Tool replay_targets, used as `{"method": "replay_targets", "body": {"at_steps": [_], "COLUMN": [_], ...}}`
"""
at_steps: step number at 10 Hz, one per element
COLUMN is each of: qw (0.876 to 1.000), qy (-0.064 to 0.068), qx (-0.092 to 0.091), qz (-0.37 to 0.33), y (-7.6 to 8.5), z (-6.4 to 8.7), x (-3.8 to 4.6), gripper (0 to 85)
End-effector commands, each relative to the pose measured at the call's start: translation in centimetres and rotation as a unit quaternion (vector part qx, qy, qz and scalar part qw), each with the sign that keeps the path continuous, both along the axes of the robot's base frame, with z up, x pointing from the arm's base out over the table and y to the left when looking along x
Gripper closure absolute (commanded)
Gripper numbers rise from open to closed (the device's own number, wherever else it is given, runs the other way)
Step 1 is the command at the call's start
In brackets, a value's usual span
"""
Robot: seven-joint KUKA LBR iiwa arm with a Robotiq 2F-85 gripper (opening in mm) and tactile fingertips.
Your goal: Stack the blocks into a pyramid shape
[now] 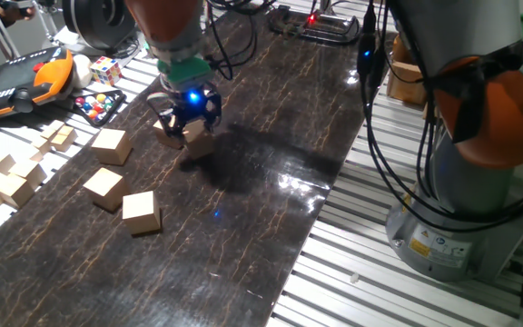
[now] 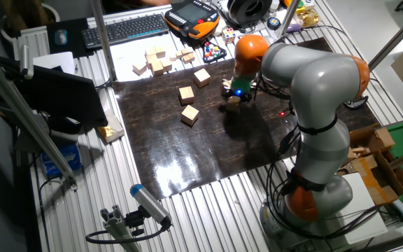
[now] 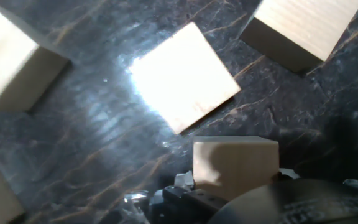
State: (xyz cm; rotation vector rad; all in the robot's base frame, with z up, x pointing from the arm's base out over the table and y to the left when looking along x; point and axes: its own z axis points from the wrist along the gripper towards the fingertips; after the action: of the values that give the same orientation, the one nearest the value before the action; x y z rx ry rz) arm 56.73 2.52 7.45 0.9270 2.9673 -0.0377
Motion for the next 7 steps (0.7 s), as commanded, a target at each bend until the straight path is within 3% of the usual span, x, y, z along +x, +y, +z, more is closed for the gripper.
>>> {"method": "replay_targets", "body": {"at_steps": [1,3,5,7], "qw": [1.000,0.999,0.997,0.993], "qy": [-0.003,-0.007,-0.010,-0.019], "qx": [-0.007,-0.004,-0.016,-0.029], "qz": [-0.013,-0.042,-0.078,-0.110], "y": [0.3,0.8,2.2,3.5], "z": [0.1,0.2,0.7,0.3], "x": [0.19,0.48,0.71,0.35], "gripper": [84.3,84.3,84.3,84.3]}}
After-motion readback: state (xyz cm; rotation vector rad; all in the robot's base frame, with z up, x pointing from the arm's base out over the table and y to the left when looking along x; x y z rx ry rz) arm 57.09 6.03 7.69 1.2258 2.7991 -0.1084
